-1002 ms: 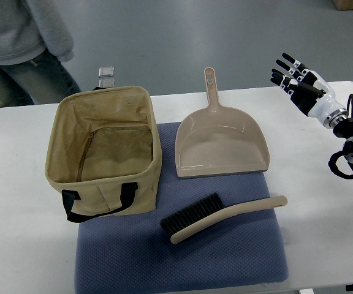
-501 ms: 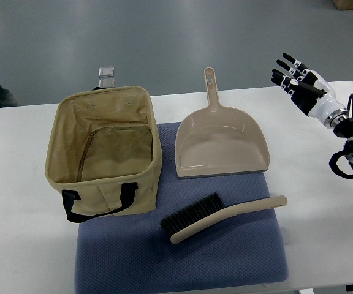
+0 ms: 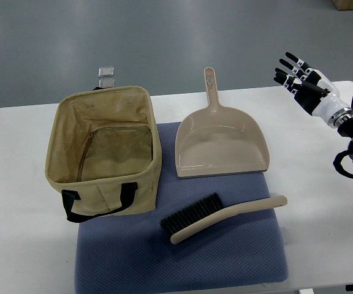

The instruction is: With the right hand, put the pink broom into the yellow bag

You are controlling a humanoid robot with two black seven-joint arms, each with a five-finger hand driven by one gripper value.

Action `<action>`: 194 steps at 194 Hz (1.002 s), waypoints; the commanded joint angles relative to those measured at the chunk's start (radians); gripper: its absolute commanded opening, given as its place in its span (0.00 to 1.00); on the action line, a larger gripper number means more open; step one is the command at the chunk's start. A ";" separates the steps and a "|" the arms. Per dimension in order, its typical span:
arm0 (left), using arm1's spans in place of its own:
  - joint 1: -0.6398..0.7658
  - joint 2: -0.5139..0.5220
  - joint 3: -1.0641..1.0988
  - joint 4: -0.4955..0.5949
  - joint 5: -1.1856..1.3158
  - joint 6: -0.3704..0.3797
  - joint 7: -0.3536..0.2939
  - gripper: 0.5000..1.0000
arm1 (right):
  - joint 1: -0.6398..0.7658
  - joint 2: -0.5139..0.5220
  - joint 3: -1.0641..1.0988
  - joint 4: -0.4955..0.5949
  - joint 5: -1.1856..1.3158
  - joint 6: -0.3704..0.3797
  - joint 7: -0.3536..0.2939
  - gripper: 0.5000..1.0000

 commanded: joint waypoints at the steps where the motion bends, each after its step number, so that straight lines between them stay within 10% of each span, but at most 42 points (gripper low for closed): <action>1: 0.000 0.000 0.000 0.001 0.000 0.000 0.001 1.00 | 0.000 0.000 0.001 0.000 0.001 0.001 0.001 0.86; 194: 0.000 0.000 0.000 0.001 0.000 0.000 0.000 1.00 | 0.001 -0.005 0.011 0.011 0.000 0.016 -0.001 0.86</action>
